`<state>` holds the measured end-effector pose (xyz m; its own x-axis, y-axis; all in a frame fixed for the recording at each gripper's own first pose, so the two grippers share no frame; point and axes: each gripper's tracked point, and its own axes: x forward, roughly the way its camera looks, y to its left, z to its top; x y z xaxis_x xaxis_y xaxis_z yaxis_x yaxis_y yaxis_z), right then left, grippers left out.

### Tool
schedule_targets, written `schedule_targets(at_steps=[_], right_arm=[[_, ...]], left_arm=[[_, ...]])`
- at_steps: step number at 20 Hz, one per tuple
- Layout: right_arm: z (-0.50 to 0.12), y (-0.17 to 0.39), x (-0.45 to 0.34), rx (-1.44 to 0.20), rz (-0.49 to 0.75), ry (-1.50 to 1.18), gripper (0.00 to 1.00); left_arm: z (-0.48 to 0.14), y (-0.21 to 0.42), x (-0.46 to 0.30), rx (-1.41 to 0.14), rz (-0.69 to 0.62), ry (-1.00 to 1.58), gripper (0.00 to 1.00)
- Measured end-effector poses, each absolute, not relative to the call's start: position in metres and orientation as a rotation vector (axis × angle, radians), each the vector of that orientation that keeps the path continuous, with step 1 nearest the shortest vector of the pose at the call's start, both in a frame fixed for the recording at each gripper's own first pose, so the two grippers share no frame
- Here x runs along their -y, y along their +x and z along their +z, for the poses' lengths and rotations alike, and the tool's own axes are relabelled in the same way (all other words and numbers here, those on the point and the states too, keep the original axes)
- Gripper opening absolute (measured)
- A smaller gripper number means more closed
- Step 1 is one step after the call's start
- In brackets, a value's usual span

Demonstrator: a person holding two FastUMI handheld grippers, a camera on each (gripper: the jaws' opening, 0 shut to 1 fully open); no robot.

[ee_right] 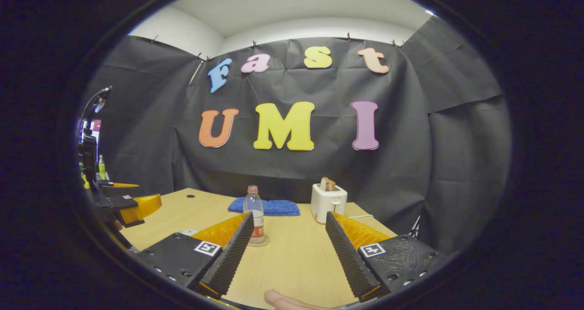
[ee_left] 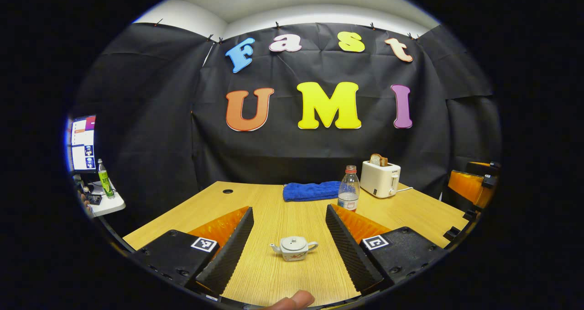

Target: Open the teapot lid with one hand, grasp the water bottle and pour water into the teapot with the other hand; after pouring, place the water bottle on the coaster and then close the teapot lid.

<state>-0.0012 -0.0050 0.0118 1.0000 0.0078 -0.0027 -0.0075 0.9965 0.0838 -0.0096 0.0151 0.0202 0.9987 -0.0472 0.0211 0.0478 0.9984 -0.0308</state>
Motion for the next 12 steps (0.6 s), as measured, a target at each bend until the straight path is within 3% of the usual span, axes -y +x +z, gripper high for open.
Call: schedule_targets(at_steps=[8, 12], right_arm=[[-0.007, 0.012, 0.011, -0.059, -0.019, 0.071, 0.99], [-0.013, 0.016, 0.008, -0.067, -0.012, 0.055, 0.95]], left_arm=[[0.008, -0.007, -0.009, -0.01, -0.057, 0.001, 1.0], [0.008, -0.006, -0.009, -0.015, -0.06, -0.008, 1.0]])
